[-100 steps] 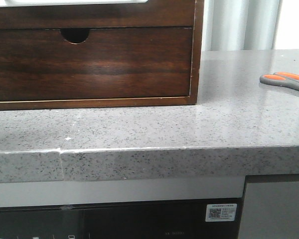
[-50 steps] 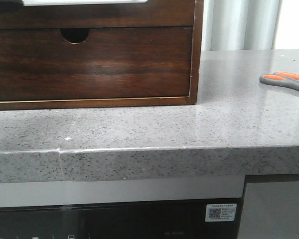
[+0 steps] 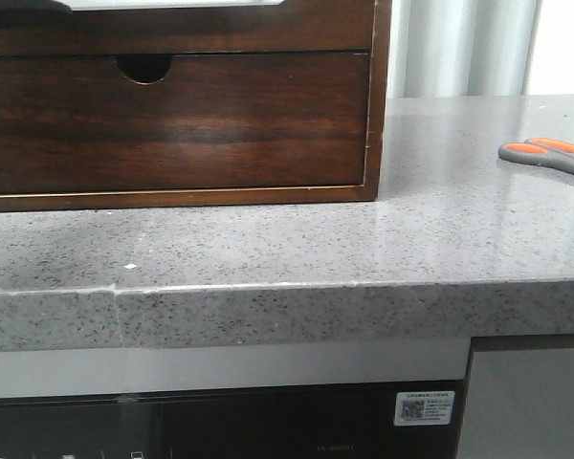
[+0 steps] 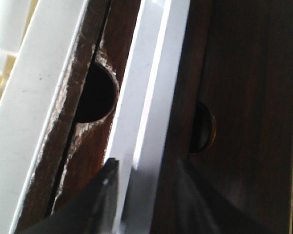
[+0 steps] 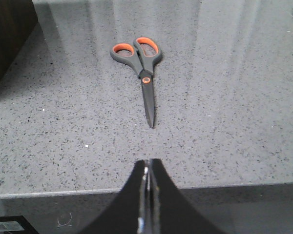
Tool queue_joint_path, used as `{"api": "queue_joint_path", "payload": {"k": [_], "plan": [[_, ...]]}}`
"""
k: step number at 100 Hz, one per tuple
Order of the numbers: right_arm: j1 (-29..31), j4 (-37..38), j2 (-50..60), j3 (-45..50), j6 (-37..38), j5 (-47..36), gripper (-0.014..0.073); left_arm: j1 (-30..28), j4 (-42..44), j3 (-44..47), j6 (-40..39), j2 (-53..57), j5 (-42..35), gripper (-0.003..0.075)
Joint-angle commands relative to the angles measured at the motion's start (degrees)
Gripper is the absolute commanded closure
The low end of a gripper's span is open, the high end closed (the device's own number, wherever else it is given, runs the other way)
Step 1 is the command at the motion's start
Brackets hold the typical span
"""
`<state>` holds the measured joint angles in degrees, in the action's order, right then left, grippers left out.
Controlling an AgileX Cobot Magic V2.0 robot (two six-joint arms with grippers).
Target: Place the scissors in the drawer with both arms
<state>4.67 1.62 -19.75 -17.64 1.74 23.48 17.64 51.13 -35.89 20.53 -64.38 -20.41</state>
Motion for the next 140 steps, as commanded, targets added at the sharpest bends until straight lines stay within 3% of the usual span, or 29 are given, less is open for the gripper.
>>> {"api": "queue_joint_path", "payload": {"k": [1, 14, 53, 91, 140], "plan": [[0.01, 0.02, -1.00, -1.97, -0.35, -3.92, 0.0690, 0.46, -1.09, -2.00, -0.22, 0.70, -2.83, 0.0606], [0.01, 0.02, -1.00, -1.97, -0.35, -3.92, 0.0690, 0.46, -1.01, -2.00, -0.22, 0.70, -2.83, 0.0718], [0.01, -0.07, -1.00, -1.97, -0.35, -3.43, 0.0690, 1.91, -1.01, -1.88, -1.18, 0.93, -1.14, 0.0716], [0.01, -0.07, -1.00, -1.97, -0.35, -3.16, 0.0690, 11.47, -5.80, 0.63, -1.25, 4.66, 13.17, 0.0716], [0.01, -0.11, -1.00, -1.97, -0.35, -3.16, 0.0690, 12.38, -6.51, 5.80, -1.25, 14.21, 13.40, 0.0716]]}}
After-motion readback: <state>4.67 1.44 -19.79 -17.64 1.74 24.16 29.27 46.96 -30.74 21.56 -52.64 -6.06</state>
